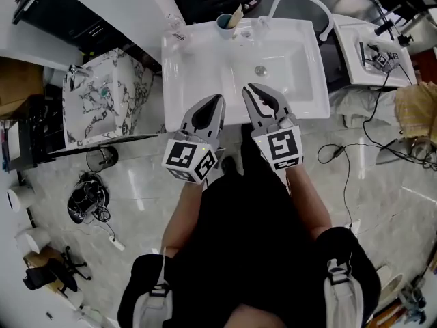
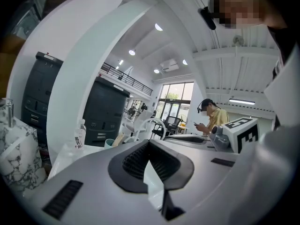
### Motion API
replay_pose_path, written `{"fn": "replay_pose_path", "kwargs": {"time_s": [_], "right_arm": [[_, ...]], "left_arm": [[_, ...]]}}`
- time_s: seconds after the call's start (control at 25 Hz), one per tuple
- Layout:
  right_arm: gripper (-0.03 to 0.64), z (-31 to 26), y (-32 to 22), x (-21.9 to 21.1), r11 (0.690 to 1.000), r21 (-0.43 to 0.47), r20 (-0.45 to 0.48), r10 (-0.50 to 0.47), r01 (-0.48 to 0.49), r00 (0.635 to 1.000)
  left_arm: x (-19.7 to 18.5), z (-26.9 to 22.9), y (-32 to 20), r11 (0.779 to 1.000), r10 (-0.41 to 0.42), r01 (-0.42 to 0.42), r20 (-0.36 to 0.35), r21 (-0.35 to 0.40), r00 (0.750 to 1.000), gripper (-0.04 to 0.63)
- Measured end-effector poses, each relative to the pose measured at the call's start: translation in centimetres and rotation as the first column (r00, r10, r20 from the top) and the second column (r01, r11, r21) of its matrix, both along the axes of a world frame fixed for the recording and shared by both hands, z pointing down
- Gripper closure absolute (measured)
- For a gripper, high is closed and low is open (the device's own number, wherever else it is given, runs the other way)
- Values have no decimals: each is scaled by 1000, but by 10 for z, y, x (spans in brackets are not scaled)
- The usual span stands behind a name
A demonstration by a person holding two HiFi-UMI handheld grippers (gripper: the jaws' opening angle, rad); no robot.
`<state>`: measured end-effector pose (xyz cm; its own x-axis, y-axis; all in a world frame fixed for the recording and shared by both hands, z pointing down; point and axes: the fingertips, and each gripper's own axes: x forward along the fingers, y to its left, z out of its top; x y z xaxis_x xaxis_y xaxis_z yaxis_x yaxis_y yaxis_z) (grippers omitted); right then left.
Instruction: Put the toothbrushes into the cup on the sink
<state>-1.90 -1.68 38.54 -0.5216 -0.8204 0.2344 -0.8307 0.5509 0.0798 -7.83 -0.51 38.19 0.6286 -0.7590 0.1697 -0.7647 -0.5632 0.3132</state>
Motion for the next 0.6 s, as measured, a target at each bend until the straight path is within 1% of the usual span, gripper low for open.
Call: {"fn": "replay_pose_path", "kwargs": {"time_s": [0.28, 0.44, 0.6], "right_arm": [[580, -26, 53, -8, 997, 61, -21, 36, -35, 999], [583, -34, 79, -11, 995, 88, -12, 54, -53, 998], [585, -33, 99, -12, 996, 54, 3, 75, -75, 997]], "left_arm": [[-16, -5, 42, 1000, 20, -20, -16, 25, 1000, 581], [-20, -7, 62, 999, 42, -41, -10, 34, 999, 581], [-21, -6, 77, 997, 66, -66, -7, 38, 998, 581]]}}
